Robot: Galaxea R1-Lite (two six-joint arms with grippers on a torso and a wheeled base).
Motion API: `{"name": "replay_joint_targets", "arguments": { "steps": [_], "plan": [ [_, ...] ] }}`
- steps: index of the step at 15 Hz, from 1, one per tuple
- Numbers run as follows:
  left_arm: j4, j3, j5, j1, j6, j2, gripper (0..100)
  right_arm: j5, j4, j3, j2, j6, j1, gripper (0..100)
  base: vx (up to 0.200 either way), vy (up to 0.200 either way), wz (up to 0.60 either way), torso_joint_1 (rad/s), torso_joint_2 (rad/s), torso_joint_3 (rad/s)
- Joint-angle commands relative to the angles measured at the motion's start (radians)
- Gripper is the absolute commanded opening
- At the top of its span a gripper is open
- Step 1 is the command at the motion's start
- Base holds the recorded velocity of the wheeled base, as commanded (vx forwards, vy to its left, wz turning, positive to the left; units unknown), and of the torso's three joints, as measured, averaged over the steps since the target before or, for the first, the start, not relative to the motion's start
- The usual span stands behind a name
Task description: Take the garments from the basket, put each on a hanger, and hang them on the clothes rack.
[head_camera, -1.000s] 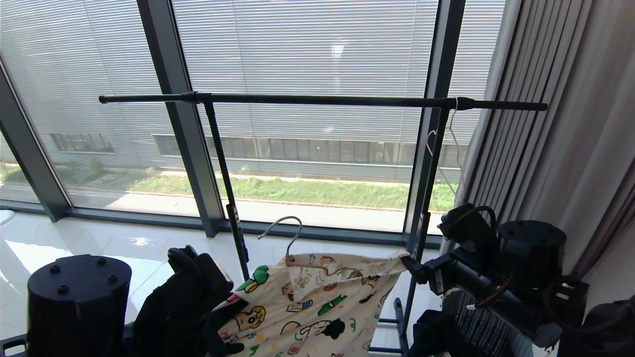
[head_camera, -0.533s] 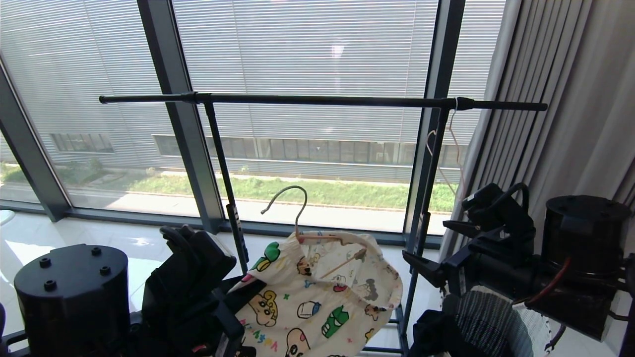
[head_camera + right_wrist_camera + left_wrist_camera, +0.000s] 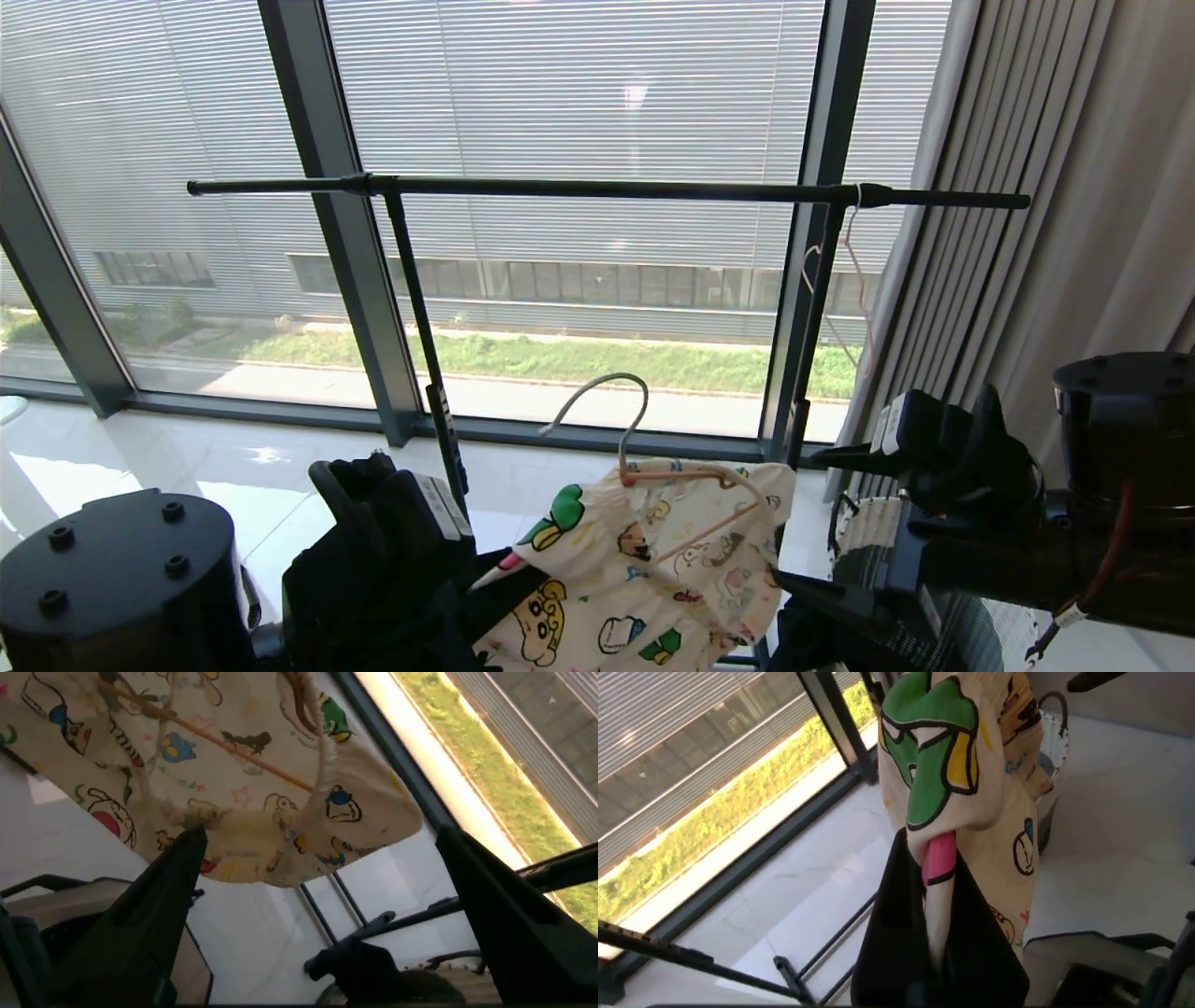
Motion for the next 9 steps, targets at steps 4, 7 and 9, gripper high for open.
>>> {"name": "replay_joint_targets", "arguments": {
  "steps": [4, 7, 9],
  "plan": [
    [-0.002, 0.008, -0.082, -0.051, 0.081, 0.008, 0, 0.052, 0.097, -0.054, 0.025, -0.113, 0.069, 100, 0.0, 0.0, 0.0, 0.0, 0.0, 0.0],
    [-0.002, 0.011, -0.127, -0.058, 0.123, 0.01, 0, 0.058, 0.111, -0.055, 0.049, -0.113, 0.113, 100, 0.0, 0.0, 0.0, 0.0, 0.0, 0.0],
    [-0.002, 0.009, -0.139, -0.062, 0.147, 0.008, 0, 0.063, 0.111, -0.057, 0.078, -0.115, 0.123, 100, 0.0, 0.0, 0.0, 0.0, 0.0, 0.0]
  ]
}}
